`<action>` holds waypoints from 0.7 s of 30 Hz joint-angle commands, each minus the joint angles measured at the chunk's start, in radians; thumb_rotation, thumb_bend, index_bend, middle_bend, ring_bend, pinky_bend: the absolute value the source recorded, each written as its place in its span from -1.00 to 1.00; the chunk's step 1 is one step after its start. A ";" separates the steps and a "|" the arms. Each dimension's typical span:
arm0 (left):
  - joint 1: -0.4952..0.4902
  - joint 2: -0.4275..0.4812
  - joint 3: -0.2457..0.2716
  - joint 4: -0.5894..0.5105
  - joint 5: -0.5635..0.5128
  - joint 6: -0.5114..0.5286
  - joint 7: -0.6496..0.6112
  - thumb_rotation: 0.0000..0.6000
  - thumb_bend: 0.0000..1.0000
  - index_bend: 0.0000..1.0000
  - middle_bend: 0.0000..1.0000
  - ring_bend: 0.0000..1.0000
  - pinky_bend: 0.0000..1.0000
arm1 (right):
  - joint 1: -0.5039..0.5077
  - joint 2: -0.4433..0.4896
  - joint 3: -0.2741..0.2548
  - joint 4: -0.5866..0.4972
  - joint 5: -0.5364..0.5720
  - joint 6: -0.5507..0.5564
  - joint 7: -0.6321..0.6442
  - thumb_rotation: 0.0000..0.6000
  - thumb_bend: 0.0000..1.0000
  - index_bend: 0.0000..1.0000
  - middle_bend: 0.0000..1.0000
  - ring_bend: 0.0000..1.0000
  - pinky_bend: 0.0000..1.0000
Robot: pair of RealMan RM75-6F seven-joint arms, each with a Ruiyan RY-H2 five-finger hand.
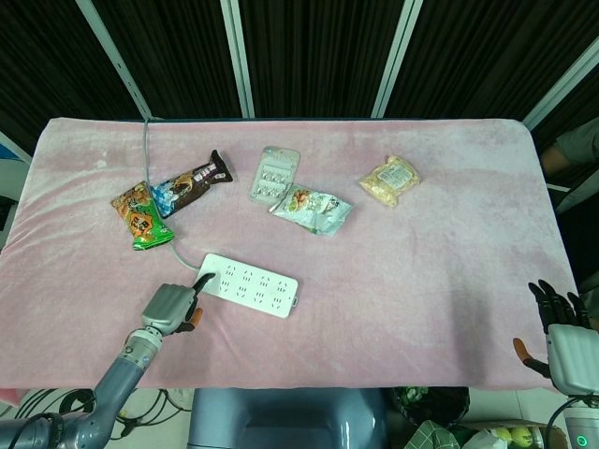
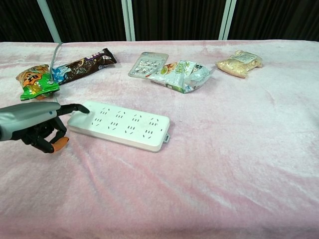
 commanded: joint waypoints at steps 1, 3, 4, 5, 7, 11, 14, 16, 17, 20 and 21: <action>-0.002 -0.001 0.000 0.001 -0.002 -0.002 0.002 1.00 0.06 -0.80 0.47 0.68 0.76 | 0.000 0.000 0.000 0.000 0.000 0.000 0.000 1.00 -0.53 -0.81 -0.90 -0.73 -0.86; -0.004 -0.004 0.001 0.004 -0.006 -0.006 0.005 1.00 0.06 -0.80 0.47 0.68 0.76 | 0.000 0.000 0.001 0.000 0.001 0.000 0.000 1.00 -0.52 -0.81 -0.90 -0.73 -0.86; -0.005 -0.005 0.001 0.005 -0.007 -0.006 0.006 1.00 0.06 -0.79 0.47 0.68 0.76 | 0.000 0.000 0.001 0.000 0.001 0.000 0.000 1.00 -0.52 -0.82 -0.90 -0.73 -0.86; -0.006 -0.005 0.001 0.006 -0.008 -0.007 0.006 1.00 0.06 -0.79 0.47 0.68 0.76 | 0.000 0.000 0.001 0.000 0.001 0.000 0.000 1.00 -0.52 -0.82 -0.90 -0.73 -0.86; -0.007 -0.009 0.003 0.011 -0.015 -0.010 0.008 1.00 0.06 -0.77 0.47 0.68 0.76 | 0.000 0.000 0.001 0.000 0.002 0.000 0.001 1.00 -0.52 -0.81 -0.90 -0.73 -0.86; -0.011 -0.014 0.005 0.020 -0.027 -0.018 0.011 1.00 0.06 -0.68 0.47 0.68 0.76 | 0.001 0.001 0.001 0.000 0.002 -0.001 0.001 1.00 -0.52 -0.81 -0.90 -0.73 -0.86; -0.012 -0.016 0.012 0.027 -0.036 -0.024 0.016 1.00 0.06 -0.65 0.47 0.68 0.76 | 0.001 0.001 0.001 0.000 0.002 -0.001 0.002 1.00 -0.52 -0.81 -0.90 -0.73 -0.86; -0.014 -0.017 0.015 0.032 -0.046 -0.031 0.020 1.00 0.05 -0.65 0.47 0.68 0.76 | 0.001 0.001 0.001 0.000 0.002 -0.002 0.002 1.00 -0.52 -0.81 -0.90 -0.73 -0.86; -0.015 -0.017 0.016 0.033 -0.052 -0.035 0.022 1.00 0.06 -0.65 0.47 0.68 0.76 | 0.001 0.001 0.001 0.001 0.002 -0.002 0.002 1.00 -0.52 -0.81 -0.90 -0.73 -0.86; -0.018 -0.018 0.015 0.034 -0.057 -0.033 0.027 1.00 0.05 -0.65 0.47 0.68 0.76 | 0.001 0.001 0.001 0.001 0.002 -0.002 0.001 1.00 -0.52 -0.81 -0.90 -0.73 -0.86; -0.018 -0.017 0.014 0.030 -0.054 -0.029 0.027 1.00 0.05 -0.65 0.47 0.68 0.76 | 0.001 0.001 0.001 0.001 0.002 -0.002 0.001 1.00 -0.52 -0.81 -0.90 -0.73 -0.86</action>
